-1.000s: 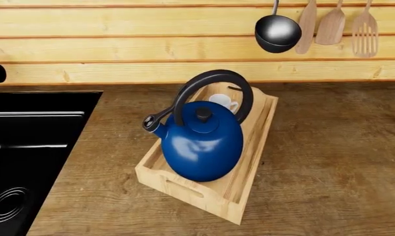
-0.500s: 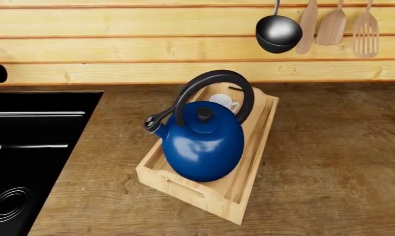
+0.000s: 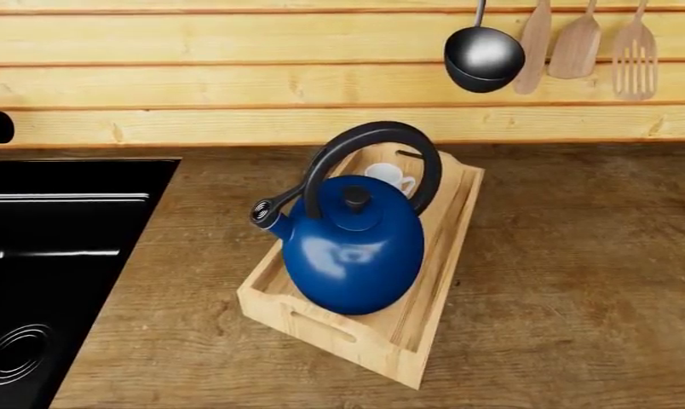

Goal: Pick the kettle from the counter and place it on the tray. Then pick the mug from the cabinet and place it on the tray. Then close the cabinet doors.

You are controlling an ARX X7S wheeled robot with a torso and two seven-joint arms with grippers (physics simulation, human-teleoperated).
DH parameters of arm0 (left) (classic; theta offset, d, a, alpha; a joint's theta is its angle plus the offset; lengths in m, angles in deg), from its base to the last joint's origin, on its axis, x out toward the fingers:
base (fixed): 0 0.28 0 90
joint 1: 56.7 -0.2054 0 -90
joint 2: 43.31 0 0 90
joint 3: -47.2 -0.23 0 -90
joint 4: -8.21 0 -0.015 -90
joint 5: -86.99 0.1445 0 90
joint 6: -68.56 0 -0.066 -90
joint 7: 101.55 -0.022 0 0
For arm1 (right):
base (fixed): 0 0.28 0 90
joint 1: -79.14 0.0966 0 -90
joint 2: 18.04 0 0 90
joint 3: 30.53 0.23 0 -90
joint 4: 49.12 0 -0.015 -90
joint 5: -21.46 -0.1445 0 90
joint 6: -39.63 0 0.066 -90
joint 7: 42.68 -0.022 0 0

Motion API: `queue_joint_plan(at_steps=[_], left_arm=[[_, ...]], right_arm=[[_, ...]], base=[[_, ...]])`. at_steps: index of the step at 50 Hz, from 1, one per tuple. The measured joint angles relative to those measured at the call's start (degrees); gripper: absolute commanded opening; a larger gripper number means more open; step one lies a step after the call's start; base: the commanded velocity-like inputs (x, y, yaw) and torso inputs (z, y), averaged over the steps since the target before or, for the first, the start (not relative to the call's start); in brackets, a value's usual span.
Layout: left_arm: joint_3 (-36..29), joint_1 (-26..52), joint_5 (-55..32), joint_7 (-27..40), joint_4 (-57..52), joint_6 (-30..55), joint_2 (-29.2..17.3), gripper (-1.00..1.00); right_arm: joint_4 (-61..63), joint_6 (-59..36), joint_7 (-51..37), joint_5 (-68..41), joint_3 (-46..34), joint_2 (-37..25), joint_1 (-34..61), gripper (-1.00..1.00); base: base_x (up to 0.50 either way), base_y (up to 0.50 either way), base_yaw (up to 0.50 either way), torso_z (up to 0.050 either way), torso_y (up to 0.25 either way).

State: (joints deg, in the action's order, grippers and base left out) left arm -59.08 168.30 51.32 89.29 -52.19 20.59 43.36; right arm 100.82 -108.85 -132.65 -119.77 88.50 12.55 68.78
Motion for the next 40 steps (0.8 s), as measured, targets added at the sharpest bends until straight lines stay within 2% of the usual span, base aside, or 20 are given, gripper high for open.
queue_joint_plan(at_steps=[20, 40], left_arm=[[-9.4, -0.4, 1.5, -2.7, 2.3, -1.1, -0.6, 1.0], [-22.0, -3.4, 10.9, -2.7, 4.0, -15.7, -1.1, 1.0]], right_arm=[[0.0, 4.2, 0.0, -4.4, -2.4, -3.6, 6.7, 1.0], [0.0, 3.0, 0.0, -4.6, -1.5, -2.3, 5.5, 1.0]], base=[[0.0, 0.0, 0.0, 0.0, 0.0], [0.0, 0.0, 0.0, 0.0, 0.0]])
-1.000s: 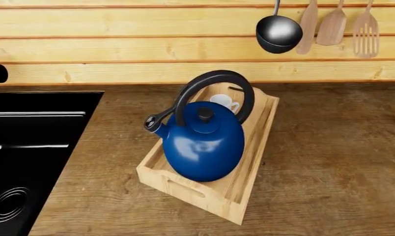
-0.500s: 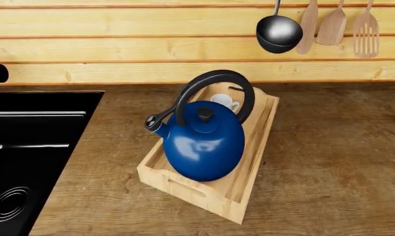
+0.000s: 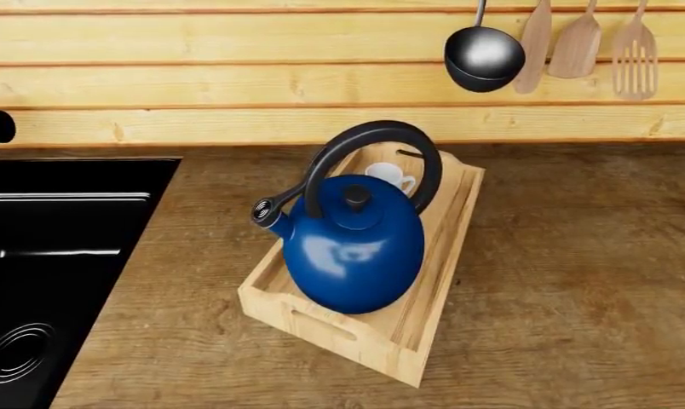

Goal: Pick the kettle from the counter and place it on the tray. Then pick the mug from the cabinet and place it on the tray. Then close the cabinet doors.

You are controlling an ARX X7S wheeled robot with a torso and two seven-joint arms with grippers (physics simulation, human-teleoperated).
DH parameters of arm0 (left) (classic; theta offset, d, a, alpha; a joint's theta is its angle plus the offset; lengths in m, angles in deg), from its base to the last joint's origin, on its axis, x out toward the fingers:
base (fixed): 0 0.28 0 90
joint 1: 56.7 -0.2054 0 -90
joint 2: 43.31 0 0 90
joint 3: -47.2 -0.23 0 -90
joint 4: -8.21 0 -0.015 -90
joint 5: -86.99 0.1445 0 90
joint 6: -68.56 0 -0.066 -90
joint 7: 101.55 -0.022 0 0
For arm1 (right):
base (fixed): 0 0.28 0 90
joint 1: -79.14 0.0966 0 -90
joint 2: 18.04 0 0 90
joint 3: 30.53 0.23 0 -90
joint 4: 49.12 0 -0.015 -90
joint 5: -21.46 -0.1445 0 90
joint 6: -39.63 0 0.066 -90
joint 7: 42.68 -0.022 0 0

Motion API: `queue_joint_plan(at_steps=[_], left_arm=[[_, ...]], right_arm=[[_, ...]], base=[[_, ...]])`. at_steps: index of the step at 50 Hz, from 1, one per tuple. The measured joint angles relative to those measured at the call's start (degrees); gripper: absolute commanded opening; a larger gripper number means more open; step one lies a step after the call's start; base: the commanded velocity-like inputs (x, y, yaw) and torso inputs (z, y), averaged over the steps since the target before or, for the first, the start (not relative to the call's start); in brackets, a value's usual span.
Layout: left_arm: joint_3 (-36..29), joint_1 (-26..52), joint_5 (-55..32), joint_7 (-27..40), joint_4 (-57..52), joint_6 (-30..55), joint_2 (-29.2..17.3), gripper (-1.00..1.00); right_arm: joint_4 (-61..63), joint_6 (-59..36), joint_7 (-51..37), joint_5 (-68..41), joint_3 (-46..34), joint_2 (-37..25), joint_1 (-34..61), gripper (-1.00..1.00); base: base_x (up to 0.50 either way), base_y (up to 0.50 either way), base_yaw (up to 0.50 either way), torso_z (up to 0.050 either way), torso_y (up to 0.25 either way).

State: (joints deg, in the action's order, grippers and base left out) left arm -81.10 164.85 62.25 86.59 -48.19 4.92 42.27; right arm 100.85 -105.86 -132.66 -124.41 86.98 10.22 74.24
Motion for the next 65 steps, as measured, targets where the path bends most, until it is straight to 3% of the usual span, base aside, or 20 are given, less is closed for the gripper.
queue_joint_plan(at_steps=[12, 24, 35, 43, 48, 65], left_arm=[[-5.5, -1.5, 5.8, 0.4, 2.1, -4.7, 0.6, 1.0], [-9.7, -2.8, 10.6, 1.3, -6.7, 9.9, 1.7, 1.0], [-12.2, -3.1, 12.9, 2.4, -10.3, 14.6, 2.2, 1.0], [-6.4, -0.5, -1.7, 2.9, -6.5, 15.4, 1.3, 1.0], [-0.8, -0.1, -10.5, 5.3, -7.8, 17.3, -1.7, 1.0], [25.3, -17.4, -50.1, 32.3, -46.7, 31.0, -17.3, 1.0]], right_arm=[[0.0, -1.4, 0.0, 0.0, 1.4, 1.2, -1.7, 1.0], [0.0, -3.1, 0.0, 0.0, 3.2, 2.6, -3.9, 1.0], [0.0, -4.3, 0.0, 0.2, 4.3, 3.8, -5.4, 1.0], [0.0, -5.0, 0.0, 0.6, 5.2, 5.0, -6.3, 1.0], [0.0, -5.3, 0.0, 0.6, 6.3, 5.9, -7.1, 1.0], [0.0, -6.5, 0.0, 1.8, 6.8, 8.2, -8.5, 1.0]], base=[[0.0, 0.0, 0.0, 0.0, 0.0], [0.0, 0.0, 0.0, 0.0, 0.0], [0.0, 0.0, 0.0, 0.0, 0.0], [0.0, 0.0, 0.0, 0.0, 0.0], [0.0, 0.0, 0.0, 0.0, 0.0], [0.0, 0.0, 0.0, 0.0, 0.0]])
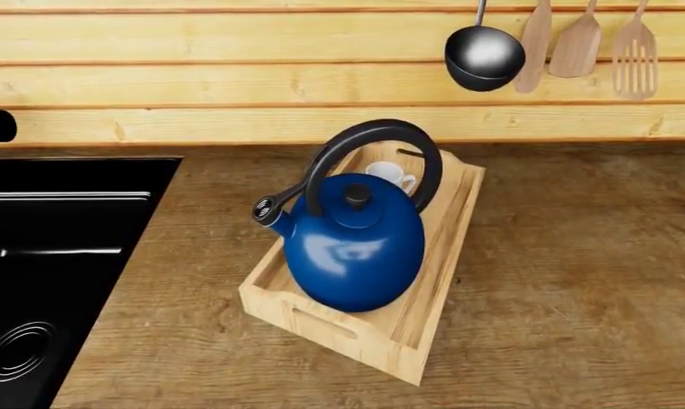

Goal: Pick the kettle from the counter and place it on the tray. Then pick the mug from the cabinet and place it on the tray. Then close the cabinet doors.

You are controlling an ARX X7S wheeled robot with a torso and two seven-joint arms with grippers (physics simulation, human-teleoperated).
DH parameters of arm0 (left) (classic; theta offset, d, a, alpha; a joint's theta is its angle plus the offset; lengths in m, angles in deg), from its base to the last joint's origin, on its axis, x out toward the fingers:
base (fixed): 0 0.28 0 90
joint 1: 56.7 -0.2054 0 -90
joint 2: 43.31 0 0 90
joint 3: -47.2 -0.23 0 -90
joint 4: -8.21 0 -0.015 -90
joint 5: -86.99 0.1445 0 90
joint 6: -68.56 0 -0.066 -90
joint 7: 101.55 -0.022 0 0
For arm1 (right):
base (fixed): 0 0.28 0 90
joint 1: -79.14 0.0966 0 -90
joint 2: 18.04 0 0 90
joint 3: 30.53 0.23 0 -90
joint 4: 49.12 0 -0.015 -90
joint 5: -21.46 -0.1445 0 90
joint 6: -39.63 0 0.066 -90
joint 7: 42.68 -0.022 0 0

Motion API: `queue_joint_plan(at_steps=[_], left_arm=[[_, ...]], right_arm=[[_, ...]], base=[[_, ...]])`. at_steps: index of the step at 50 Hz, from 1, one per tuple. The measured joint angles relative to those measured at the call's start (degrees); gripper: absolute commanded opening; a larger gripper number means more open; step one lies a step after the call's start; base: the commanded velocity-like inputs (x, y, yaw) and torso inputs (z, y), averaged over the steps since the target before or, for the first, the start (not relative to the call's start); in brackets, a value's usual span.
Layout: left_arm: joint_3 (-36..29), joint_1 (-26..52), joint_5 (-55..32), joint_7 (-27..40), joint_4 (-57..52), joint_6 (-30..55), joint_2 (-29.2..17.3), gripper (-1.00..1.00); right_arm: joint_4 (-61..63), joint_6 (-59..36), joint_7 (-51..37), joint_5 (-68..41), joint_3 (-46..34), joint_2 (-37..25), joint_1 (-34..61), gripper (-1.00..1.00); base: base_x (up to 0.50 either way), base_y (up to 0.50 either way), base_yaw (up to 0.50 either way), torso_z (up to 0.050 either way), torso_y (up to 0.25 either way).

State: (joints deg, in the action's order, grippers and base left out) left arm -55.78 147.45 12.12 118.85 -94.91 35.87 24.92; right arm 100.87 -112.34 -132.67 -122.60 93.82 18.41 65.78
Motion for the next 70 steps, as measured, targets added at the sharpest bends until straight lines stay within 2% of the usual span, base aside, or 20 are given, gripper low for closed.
queue_joint_plan(at_steps=[7, 13, 25, 40, 70], left_arm=[[10.4, -11.2, -14.5, 9.5, -15.6, -0.5, -6.1, 1.0], [18.6, -19.9, -25.2, 14.9, -26.0, -2.8, -10.7, 1.0], [28.5, -29.9, -35.8, 19.3, -35.9, -5.2, -16.2, 1.0], [31.9, -33.8, -39.7, 20.9, -39.6, -6.3, -18.2, 1.0], [32.7, -34.9, -40.5, 21.2, -40.4, -6.8, -18.8, 1.0]], right_arm=[[0.0, -0.7, 0.0, 1.4, -1.2, 1.0, 0.2, 1.0], [0.0, -0.9, 0.0, 2.6, -2.4, 1.5, 0.5, 1.0], [0.0, 0.1, 0.0, 4.2, -4.0, 1.6, 1.0, 1.0], [0.0, 1.1, 0.0, 4.9, -5.3, 1.1, 2.0, 1.0], [0.0, 2.6, 0.0, 5.4, -7.1, 0.2, 3.4, 1.0]], base=[[0.0, 0.0, 0.0, 0.0, 0.0], [0.0, -0.05, 0.0, 0.0, 0.0], [-0.01, -0.48, 0.0, 0.0, 0.0], [-0.01, -0.5, 0.0, 0.0, 0.0], [-0.01, -0.5, 0.0, 0.0, 0.0]])
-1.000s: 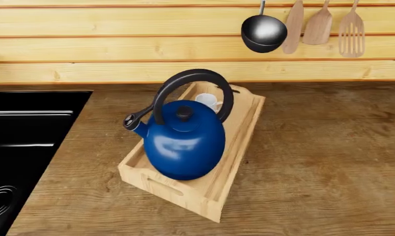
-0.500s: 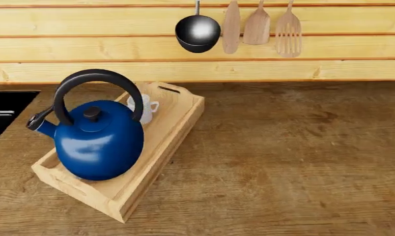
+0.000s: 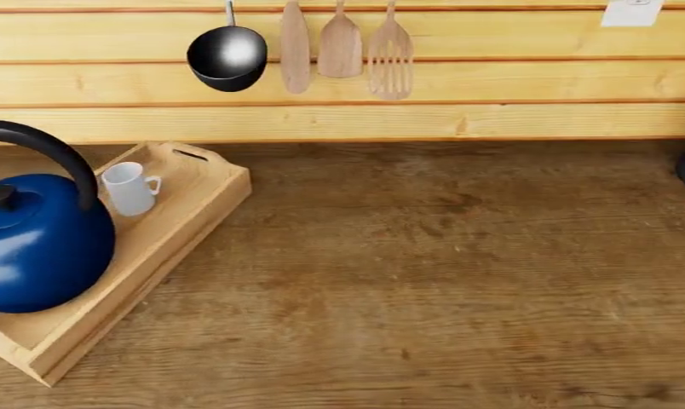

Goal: Pick the kettle from the counter and place it on the tray. Then pick the mug from the cabinet and place it on the tray. Then close the cabinet doors.

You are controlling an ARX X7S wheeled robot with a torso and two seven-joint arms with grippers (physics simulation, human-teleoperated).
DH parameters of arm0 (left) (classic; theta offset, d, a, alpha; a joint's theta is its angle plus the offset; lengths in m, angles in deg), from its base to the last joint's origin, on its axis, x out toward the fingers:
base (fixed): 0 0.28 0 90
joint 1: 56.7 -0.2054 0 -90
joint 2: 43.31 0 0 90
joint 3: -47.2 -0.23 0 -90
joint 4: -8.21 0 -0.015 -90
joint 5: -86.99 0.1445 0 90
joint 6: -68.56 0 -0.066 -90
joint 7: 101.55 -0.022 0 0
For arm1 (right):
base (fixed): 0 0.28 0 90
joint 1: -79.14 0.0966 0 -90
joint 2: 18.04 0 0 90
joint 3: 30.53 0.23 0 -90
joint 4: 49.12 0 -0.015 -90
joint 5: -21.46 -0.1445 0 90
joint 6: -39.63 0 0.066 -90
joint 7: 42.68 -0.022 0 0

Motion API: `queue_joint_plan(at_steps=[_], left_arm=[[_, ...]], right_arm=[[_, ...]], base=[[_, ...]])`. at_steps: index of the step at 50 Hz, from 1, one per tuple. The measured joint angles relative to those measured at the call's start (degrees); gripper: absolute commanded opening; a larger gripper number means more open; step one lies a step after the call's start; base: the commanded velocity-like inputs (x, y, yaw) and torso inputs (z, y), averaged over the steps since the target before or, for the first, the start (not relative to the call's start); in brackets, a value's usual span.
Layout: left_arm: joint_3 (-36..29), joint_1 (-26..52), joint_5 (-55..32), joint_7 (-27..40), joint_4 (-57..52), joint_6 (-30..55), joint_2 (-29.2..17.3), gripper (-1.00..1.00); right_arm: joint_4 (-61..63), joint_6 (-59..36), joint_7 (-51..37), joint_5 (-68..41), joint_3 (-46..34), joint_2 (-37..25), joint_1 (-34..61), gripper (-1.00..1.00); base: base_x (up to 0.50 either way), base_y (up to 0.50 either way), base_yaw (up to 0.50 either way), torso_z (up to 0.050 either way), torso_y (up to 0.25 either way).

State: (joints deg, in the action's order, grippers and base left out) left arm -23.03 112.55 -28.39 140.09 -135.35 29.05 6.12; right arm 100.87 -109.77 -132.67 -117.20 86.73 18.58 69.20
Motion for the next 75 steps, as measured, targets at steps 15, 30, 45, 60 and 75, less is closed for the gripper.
queue_joint_plan(at_steps=[15, 30, 45, 60, 75], left_arm=[[0.5, -0.6, 0.1, -0.3, -0.1, -0.1, -0.2, 1.0], [1.0, -1.2, 0.0, -0.6, -0.2, -0.1, -0.5, 1.0], [1.4, -1.8, 0.0, -0.8, -0.4, -0.2, -0.6, 1.0], [1.7, -2.6, 0.4, -1.1, -0.5, -0.1, -0.4, 1.0], [2.2, -3.4, 0.8, -1.8, -0.2, 0.1, -0.2, 1.0]], right_arm=[[0.0, 0.5, 0.0, 0.0, -0.7, -0.5, 0.7, 1.0], [0.0, 0.4, 0.0, 0.1, -0.9, -0.2, 0.8, 1.0], [0.0, 0.1, 0.0, 0.2, -1.1, -0.7, 1.4, 1.0], [-1.8, 10.5, 0.9, 6.4, -9.9, -17.8, 3.9, 1.0], [-10.2, 9.4, 11.6, 20.9, -17.3, -29.8, 11.3, 1.0]], base=[[-0.01, -0.5, 0.0, 0.0, 0.0], [-0.01, -0.5, 0.0, 0.0, 0.0], [0.0, -0.19, 0.0, 0.0, 0.0], [0.0, 0.0, 0.0, 0.0, 0.0], [0.0, 0.0, 0.0, 0.0, 0.0]])
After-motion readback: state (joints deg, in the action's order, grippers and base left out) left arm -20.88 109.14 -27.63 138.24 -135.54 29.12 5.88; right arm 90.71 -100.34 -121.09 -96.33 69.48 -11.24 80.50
